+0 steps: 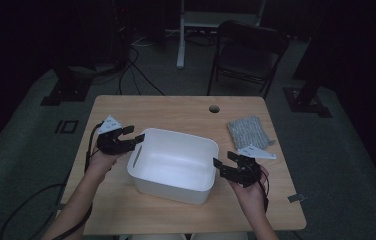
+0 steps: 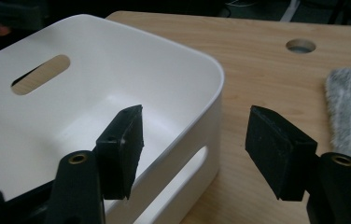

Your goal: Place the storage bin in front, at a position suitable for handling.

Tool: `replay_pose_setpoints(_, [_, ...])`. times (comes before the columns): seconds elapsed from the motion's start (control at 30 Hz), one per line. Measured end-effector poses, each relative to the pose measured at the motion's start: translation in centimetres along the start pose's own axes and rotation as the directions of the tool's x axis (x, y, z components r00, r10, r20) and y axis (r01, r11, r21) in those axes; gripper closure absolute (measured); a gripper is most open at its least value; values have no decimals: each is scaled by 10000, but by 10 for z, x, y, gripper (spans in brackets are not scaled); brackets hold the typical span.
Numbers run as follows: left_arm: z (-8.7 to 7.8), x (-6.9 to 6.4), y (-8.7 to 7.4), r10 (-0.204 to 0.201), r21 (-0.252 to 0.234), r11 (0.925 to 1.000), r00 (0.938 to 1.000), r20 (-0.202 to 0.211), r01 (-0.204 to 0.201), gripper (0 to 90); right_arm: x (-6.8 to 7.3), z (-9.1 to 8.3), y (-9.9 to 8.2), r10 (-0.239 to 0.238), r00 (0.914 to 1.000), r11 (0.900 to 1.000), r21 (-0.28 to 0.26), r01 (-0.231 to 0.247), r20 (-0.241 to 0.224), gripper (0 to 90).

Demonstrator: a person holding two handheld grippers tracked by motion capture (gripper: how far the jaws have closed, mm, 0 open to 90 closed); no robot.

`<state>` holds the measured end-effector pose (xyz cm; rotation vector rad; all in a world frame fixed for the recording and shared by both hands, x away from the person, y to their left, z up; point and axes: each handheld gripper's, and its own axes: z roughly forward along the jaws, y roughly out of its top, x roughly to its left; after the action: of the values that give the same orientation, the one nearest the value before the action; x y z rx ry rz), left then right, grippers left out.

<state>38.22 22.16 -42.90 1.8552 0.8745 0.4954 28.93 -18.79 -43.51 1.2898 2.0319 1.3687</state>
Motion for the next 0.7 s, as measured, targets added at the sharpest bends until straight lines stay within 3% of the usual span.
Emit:
replay_pose_setpoints(0.13, [13, 6, 3, 225, 235, 9995, 9997, -64, -224, 398, 8, 1, -8, 51, 9999, 10000, 65, -50, -123, 337])
replay_pose_setpoints(0.23, [22, 13, 3, 95, 355, 9993, 9999, -63, -93, 400, 15, 2, -12, -3, 10000, 9997, 237, 2, 28, 349])
replay_pose_setpoints(0.33, [30, 17, 3, -63, 448, 9990, 10000, -56, 66, 432, 21, 4, -17, 28, 9999, 9992, 388, -22, -156, 368])
replay_pose_setpoints(0.43, [36, 17, 3, 14, 535, 9986, 9999, 164, -23, 463, 27, 7, -20, -96, 9997, 9983, 567, 108, -219, 391])
replay_pose_setpoints(0.5, [37, 15, 4, 112, 497, 9987, 9997, 215, -123, 541, 29, 10, -21, -165, 9998, 9978, 637, 172, -121, 426])
replay_pose_setpoints(0.57, [37, 13, 6, 169, 489, 9986, 9996, 233, -181, 609, 29, 13, -22, 58, 9999, 9976, 695, -47, -159, 437])
replay_pose_setpoints(0.7, [34, 11, 7, 158, 368, 9992, 9996, 250, -168, 690, 29, 14, -22, 102, 9999, 9974, 711, -102, 7, 453])
